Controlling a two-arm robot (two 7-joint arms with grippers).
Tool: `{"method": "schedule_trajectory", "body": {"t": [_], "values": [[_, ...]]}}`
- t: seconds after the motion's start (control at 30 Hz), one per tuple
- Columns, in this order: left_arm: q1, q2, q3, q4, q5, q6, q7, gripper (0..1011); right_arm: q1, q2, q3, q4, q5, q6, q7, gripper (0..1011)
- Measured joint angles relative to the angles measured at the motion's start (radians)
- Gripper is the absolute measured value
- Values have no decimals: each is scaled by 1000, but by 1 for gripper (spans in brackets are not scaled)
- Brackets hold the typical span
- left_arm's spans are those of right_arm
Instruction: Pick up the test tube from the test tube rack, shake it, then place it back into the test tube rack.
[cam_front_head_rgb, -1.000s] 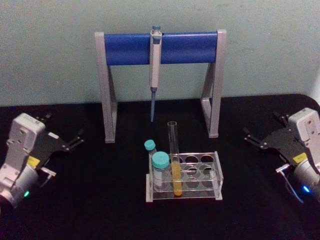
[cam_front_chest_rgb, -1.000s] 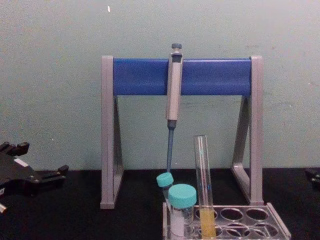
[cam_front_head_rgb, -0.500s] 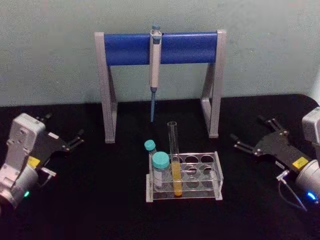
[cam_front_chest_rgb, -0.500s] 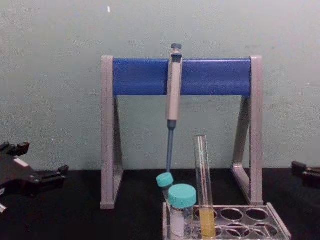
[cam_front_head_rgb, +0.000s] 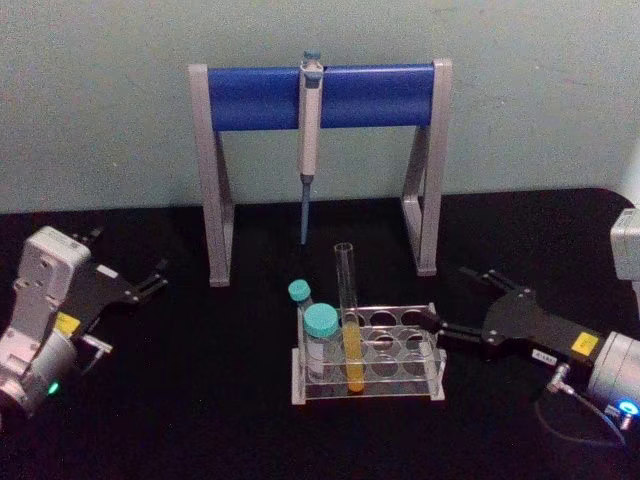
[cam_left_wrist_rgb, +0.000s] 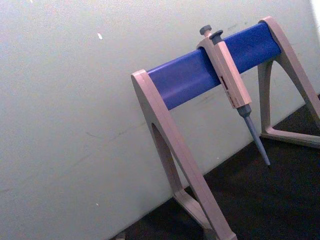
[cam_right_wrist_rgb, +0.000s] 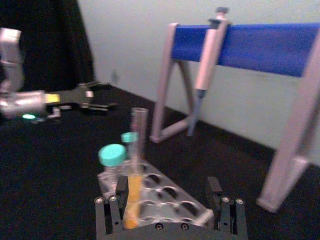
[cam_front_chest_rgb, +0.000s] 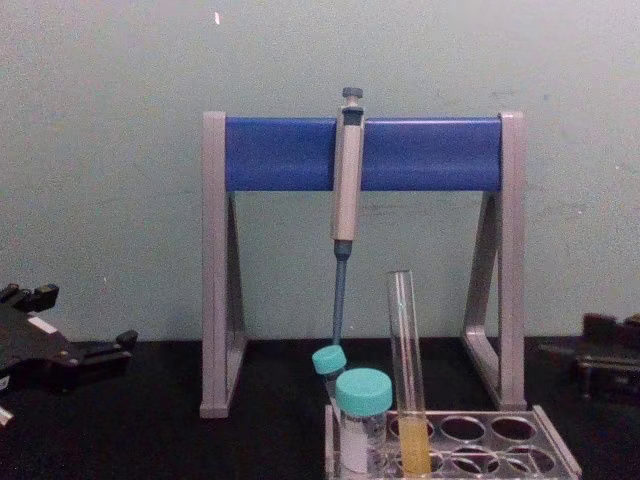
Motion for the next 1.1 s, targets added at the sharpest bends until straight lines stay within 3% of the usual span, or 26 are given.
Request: {"method": "schedule_trajectory", "body": {"t": [0.2, 0.43, 0.7, 1.1], "values": [[0, 0, 0, 0, 0, 0, 0, 1001, 51, -9, -39, 22, 70, 78, 100, 1000], [0, 0, 0, 0, 0, 0, 0, 1001, 122, -34, -100, 58, 84, 112, 153, 1000], [0, 0, 0, 0, 0, 0, 0, 1001, 209, -86, -161, 131, 75, 125, 154, 1000], [0, 0, 0, 0, 0, 0, 0, 1001, 292, -142, -207, 234, 63, 132, 135, 1000]]}}
